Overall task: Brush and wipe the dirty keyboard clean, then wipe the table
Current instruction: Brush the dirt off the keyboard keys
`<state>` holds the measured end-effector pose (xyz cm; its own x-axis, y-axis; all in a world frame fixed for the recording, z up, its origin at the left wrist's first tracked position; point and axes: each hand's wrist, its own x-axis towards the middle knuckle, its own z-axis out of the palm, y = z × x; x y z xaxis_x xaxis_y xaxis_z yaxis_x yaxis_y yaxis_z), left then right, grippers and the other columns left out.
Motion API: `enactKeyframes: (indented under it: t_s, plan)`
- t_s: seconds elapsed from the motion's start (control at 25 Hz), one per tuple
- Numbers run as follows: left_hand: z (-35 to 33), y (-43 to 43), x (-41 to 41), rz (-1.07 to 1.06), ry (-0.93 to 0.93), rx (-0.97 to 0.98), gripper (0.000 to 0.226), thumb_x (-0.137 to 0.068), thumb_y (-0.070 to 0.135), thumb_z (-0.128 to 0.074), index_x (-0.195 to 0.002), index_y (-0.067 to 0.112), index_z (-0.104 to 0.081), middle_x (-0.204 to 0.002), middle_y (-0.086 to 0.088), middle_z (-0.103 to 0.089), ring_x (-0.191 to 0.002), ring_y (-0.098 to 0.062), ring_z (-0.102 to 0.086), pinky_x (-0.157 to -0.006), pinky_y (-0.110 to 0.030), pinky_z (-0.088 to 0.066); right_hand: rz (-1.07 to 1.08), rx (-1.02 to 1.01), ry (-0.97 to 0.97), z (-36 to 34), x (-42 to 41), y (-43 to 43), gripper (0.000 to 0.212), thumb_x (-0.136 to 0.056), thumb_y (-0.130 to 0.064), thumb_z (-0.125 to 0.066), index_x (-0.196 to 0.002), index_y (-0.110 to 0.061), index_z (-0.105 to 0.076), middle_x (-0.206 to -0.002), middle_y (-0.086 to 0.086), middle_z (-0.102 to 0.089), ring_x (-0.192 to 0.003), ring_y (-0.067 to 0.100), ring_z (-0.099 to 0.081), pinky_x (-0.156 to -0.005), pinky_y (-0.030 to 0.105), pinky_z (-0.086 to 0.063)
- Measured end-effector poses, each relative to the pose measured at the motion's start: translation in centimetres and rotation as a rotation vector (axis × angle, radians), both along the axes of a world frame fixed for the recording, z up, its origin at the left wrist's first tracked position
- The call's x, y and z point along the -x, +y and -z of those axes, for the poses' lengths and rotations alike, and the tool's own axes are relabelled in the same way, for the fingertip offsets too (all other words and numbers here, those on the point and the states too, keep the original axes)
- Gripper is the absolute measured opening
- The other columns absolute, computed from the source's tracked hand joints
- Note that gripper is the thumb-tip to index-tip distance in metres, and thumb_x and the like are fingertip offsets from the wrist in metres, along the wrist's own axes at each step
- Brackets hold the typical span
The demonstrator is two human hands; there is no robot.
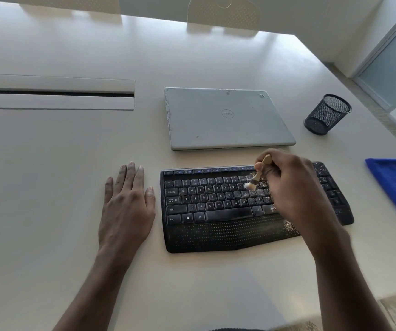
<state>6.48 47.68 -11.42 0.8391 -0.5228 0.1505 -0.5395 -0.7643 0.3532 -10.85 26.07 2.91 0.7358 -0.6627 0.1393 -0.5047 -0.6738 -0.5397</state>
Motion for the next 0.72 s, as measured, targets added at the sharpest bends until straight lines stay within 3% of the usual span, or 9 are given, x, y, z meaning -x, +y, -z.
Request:
enactKeyframes:
  t_s: [0.12, 0.2, 0.36, 0.52, 0.72]
  plan:
    - [0.1, 0.1, 0.0, -0.002, -0.007, -0.002, 0.057, -0.108, 0.028, -0.046, -0.161, 0.009, -0.035, -0.170, -0.011, -0.028, -0.160, -0.023, -0.020, -0.132, -0.047, -0.012, 0.046, 0.040, -0.091, 0.3, 0.0, 1.1, 0.015, -0.103, -0.023, -0.061, -0.093, -0.017, -0.071, -0.072, -0.016, -0.062, -0.065, -0.009, -0.059, -0.055, 0.007, -0.043]
    - [0.0, 0.1, -0.1, 0.001, -0.012, -0.002, 0.057, -0.109, 0.029, -0.043, -0.161, 0.009, -0.036, -0.170, -0.012, -0.029, -0.160, -0.023, -0.021, -0.132, -0.047, -0.012, 0.049, 0.023, -0.070, 0.8, 0.1, 1.6, 0.018, -0.104, -0.022, -0.060, -0.091, -0.015, -0.071, -0.065, -0.014, -0.059, -0.062, -0.011, -0.057, -0.053, 0.007, -0.040]
    - [-0.1, 0.0, 0.0, -0.006, 0.004, 0.004, 0.058, -0.108, 0.028, -0.046, -0.162, 0.009, -0.035, -0.171, -0.011, -0.028, -0.161, -0.022, -0.020, -0.132, -0.045, -0.010, 0.092, 0.037, 0.002, 0.6, 0.8, 1.5, 0.027, -0.105, -0.025, -0.057, -0.083, -0.015, -0.066, -0.060, -0.009, -0.056, -0.046, 0.003, -0.048, -0.049, 0.010, -0.039]
    - [0.0, 0.1, 0.0, 0.002, 0.007, -0.006, 0.058, -0.108, 0.029, -0.046, -0.162, 0.010, -0.034, -0.171, -0.010, -0.026, -0.161, -0.022, -0.018, -0.132, -0.046, -0.010, 0.121, 0.038, -0.091, 0.4, 0.6, 1.8, 0.022, -0.105, -0.024, -0.059, -0.088, -0.014, -0.070, -0.065, -0.012, -0.058, -0.053, -0.001, -0.055, -0.051, 0.007, -0.040]
    - [-0.1, 0.0, 0.0, 0.000, 0.004, 0.001, 0.058, -0.108, 0.029, -0.046, -0.162, 0.009, -0.034, -0.171, -0.011, -0.027, -0.161, -0.022, -0.019, -0.132, -0.046, -0.010, 0.118, 0.039, 0.022, 0.9, 1.2, 1.7, 0.028, -0.105, -0.027, -0.057, -0.084, -0.011, -0.069, -0.064, -0.006, -0.060, -0.054, 0.005, -0.052, -0.052, 0.014, -0.040]
